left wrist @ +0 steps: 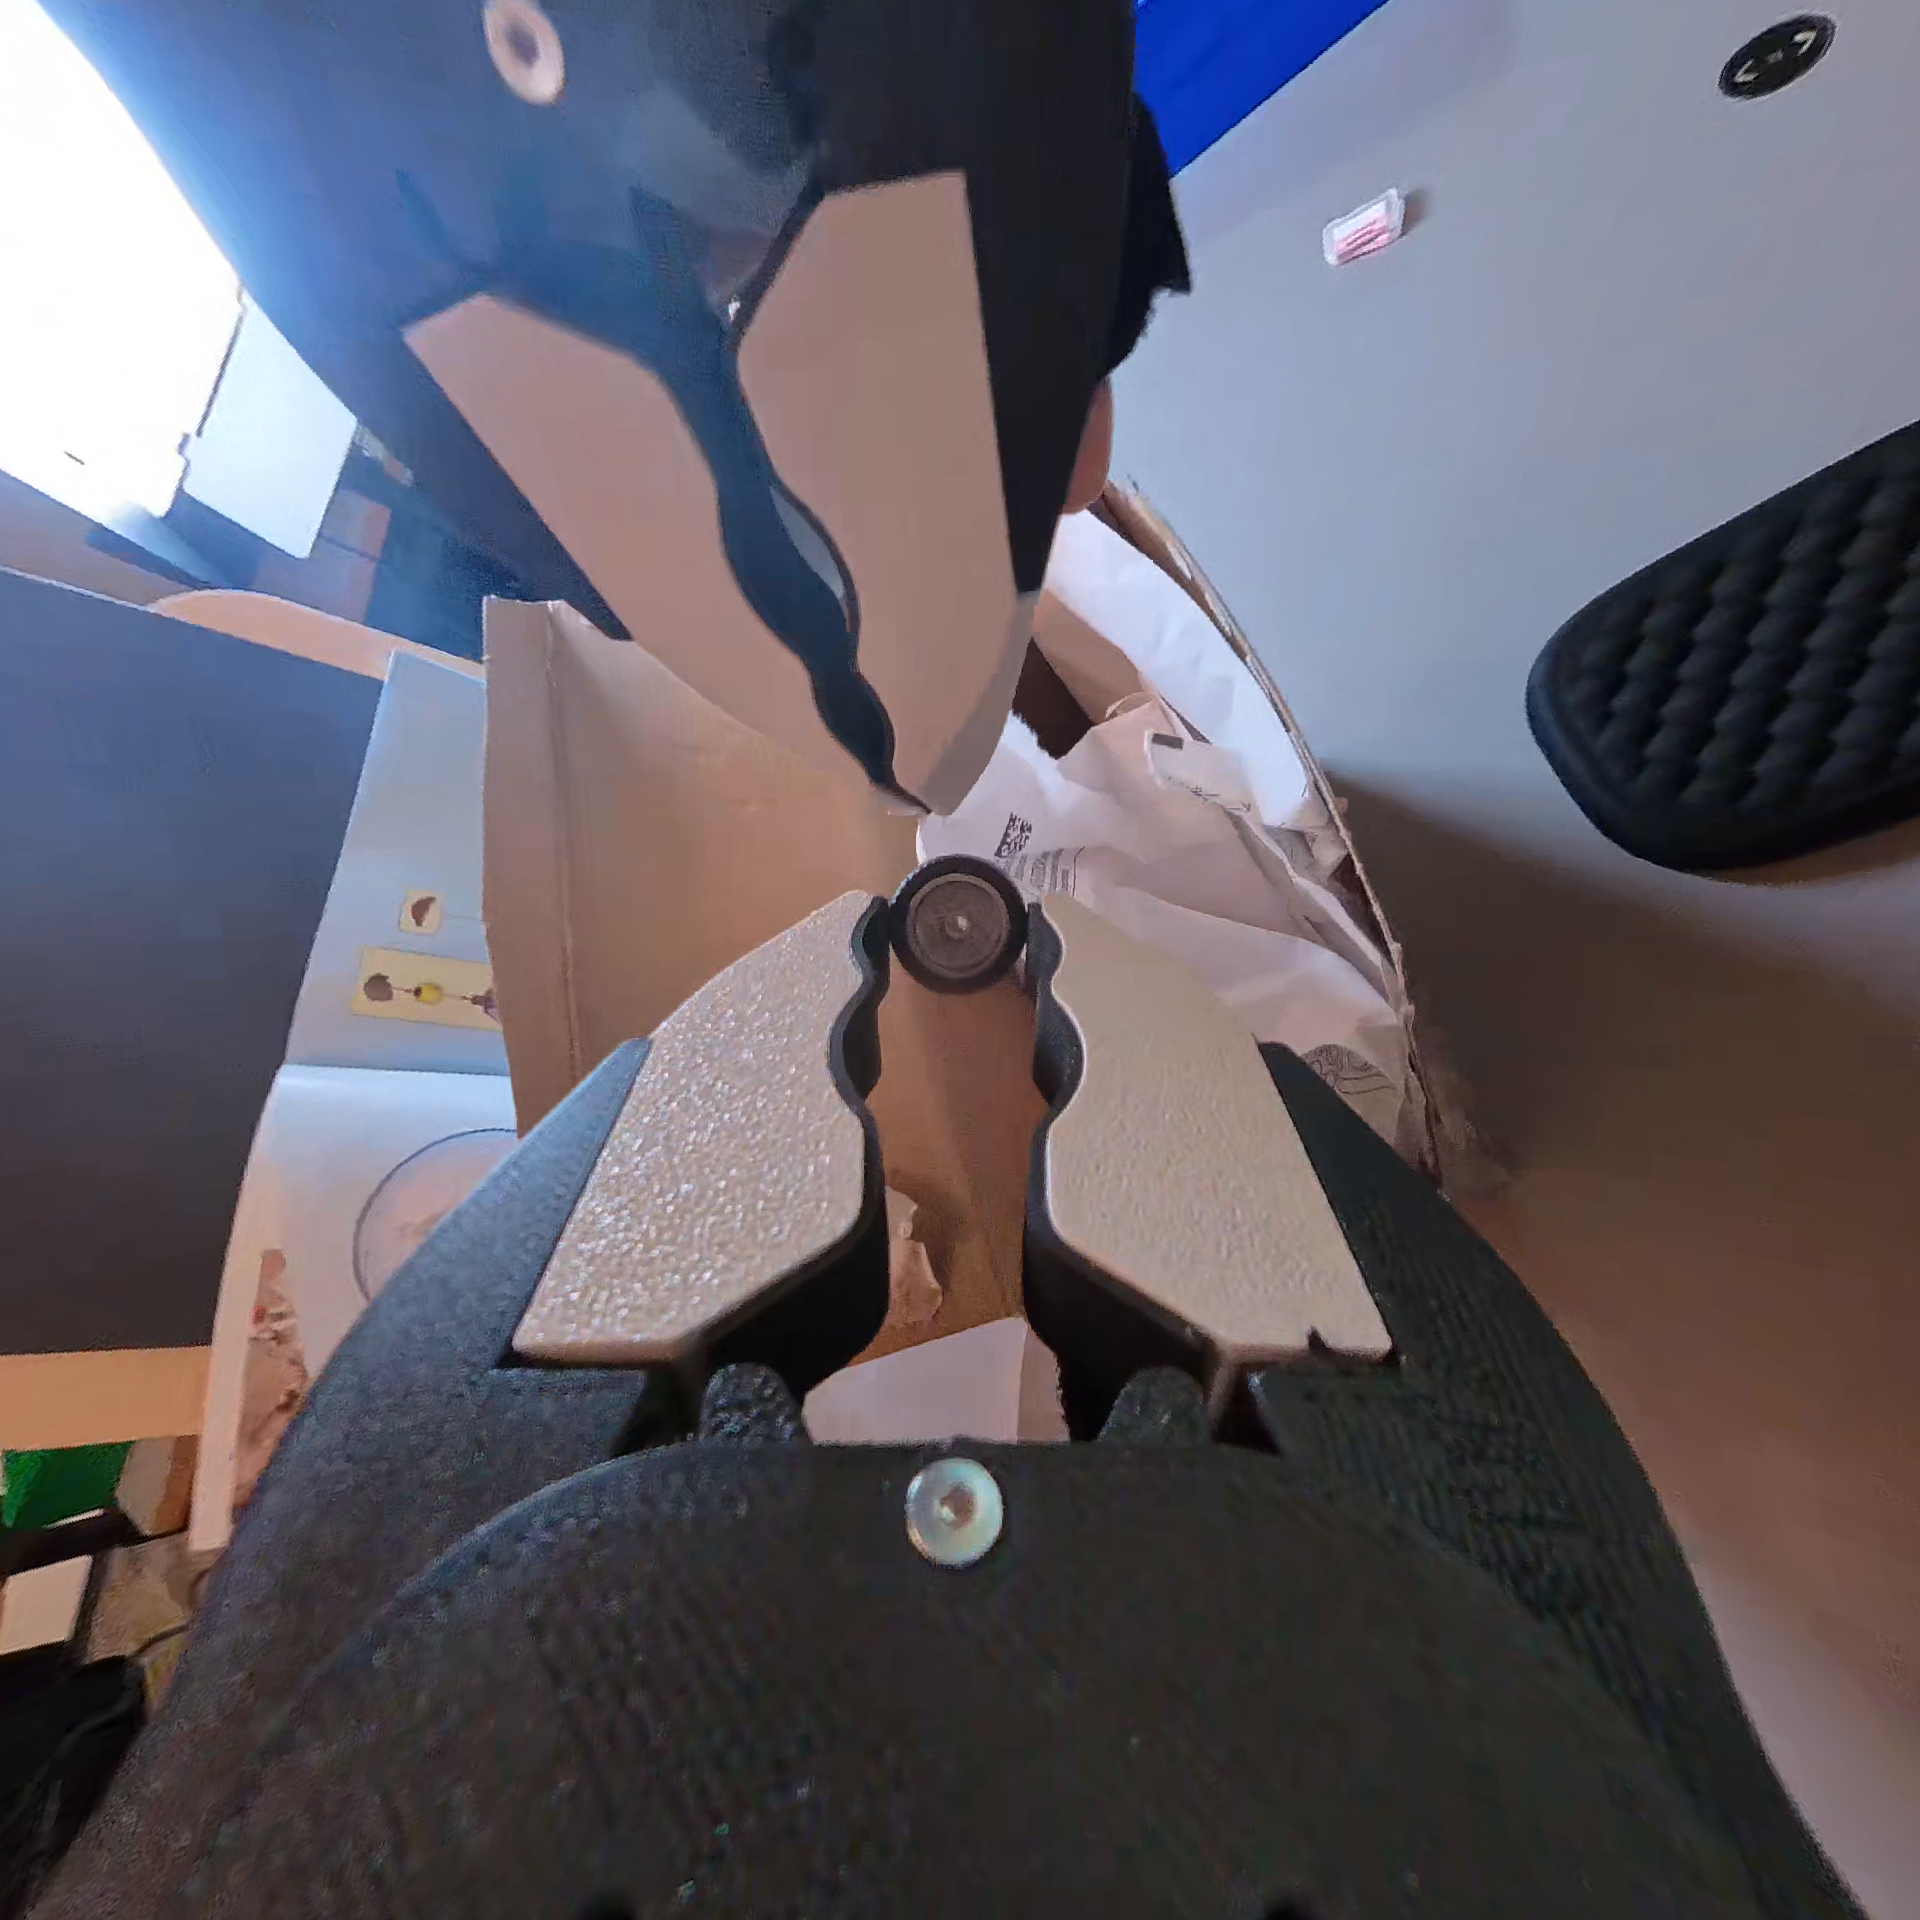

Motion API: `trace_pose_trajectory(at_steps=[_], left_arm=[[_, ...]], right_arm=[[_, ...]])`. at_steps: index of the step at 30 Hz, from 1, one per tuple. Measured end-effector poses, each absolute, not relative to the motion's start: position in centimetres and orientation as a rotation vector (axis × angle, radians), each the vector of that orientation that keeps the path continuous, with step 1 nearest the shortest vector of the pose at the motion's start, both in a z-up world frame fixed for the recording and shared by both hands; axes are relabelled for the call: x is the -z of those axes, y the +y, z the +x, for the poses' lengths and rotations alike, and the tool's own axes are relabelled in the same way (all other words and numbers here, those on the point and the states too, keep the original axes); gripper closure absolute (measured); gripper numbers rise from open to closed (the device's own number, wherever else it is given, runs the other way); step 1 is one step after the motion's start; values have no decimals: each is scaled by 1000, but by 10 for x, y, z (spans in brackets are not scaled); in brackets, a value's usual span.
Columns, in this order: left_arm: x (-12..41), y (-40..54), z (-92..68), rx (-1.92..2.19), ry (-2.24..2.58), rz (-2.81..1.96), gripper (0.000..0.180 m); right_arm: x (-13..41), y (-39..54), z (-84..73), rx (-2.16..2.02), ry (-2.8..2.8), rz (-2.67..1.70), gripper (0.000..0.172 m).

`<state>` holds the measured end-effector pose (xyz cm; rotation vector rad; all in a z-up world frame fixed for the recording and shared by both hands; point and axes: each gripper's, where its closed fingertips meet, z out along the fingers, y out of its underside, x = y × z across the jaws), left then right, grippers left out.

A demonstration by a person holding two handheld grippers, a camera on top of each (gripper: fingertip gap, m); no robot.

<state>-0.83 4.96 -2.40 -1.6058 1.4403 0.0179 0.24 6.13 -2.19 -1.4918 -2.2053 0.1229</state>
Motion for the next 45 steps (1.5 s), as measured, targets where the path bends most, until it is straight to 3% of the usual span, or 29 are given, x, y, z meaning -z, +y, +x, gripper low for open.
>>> trace_pose_trajectory(at_steps=[11, 15, 17, 26, 29, 36, 45], left_arm=[[19, 47, -15, 45, 1376, -1619, 155], [23, 44, -21, 31, 1365, -1610, 155], [23, 43, -22, 25, 1363, -1603, 155], [6, 37, -5, -3, 1379, -1552, 155], [4, 35, 3, 10, 1392, -1555, 155], [6, 30, 30, -11, 1463, -1494, 155], [14, 52, 36, -377, 1527, -1450, 155]], right_arm=[[8, 73, -17, -230, -2097, -1351, 170], [11, 68, 13, -337, -2082, -1389, 137], [17, 73, 30, -325, -2094, -1365, 131], [51, 82, 38, -288, -2237, -1171, 137], [38, 71, 22, -367, -2199, -1109, 172], [27, 61, 1, -452, -2138, -1111, 172], [24, 73, 8, -502, -2109, -1116, 172]])
